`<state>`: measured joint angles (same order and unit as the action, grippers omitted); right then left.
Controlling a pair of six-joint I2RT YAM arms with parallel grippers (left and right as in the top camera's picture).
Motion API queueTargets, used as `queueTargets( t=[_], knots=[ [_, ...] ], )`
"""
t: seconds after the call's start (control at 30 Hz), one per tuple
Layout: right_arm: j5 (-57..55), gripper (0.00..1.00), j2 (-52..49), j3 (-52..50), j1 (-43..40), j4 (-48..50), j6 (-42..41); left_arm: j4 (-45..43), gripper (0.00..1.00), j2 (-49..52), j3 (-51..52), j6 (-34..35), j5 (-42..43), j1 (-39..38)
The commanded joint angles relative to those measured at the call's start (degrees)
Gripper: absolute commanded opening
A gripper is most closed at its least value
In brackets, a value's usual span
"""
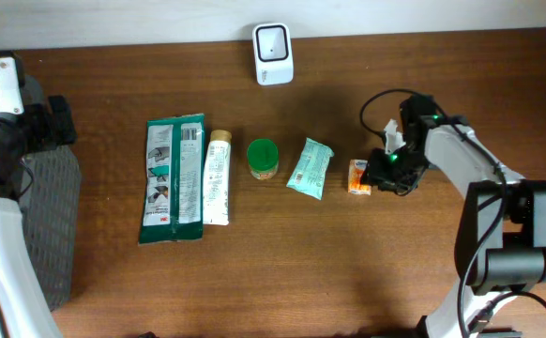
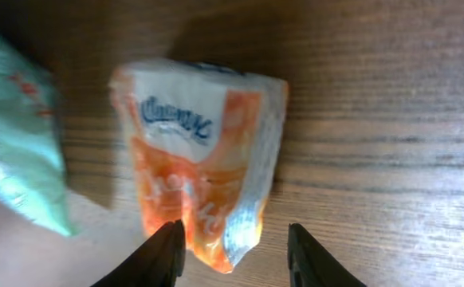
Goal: Scan the item barcode
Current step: 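Grasp the orange Kleenex packet with the right gripper and lift it, then carry the orange packet to the scanner and hold it under it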
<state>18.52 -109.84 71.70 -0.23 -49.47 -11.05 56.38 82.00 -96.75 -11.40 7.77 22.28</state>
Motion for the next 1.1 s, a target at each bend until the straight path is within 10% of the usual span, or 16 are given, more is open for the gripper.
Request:
queueTargets(
  t=[0.0, 0.27, 0.37, 0.5, 1.07],
  knots=[
    [-5.57, 0.36, -0.17, -1.11, 1.44, 1.77, -2.62, -0.07, 0.99, 0.0, -0.15, -0.92, 0.83, 0.28],
    [-4.61, 0.3, -0.2, -5.33, 1.46, 6.1, -2.84, -0.07, 0.99, 0.0, -0.15, -0.92, 0.85, 0.28],
    [-3.02, 0.04, -0.2, -5.46, 1.44, 6.05, -2.8, -0.07, 0.99, 0.0, -0.15, -0.92, 0.83, 0.28],
    [3.28, 0.04, 0.13, -3.76, 0.85, 5.33, -0.09, -0.07, 0.99, 0.0, -0.15, -0.92, 0.85, 0.28],
    [56.13, 0.04, 2.73, 7.41, -12.66, -27.82, 48.57, -0.09, 0.99, 0.0, -0.15, -0.92, 0.85, 0.28]
  ],
)
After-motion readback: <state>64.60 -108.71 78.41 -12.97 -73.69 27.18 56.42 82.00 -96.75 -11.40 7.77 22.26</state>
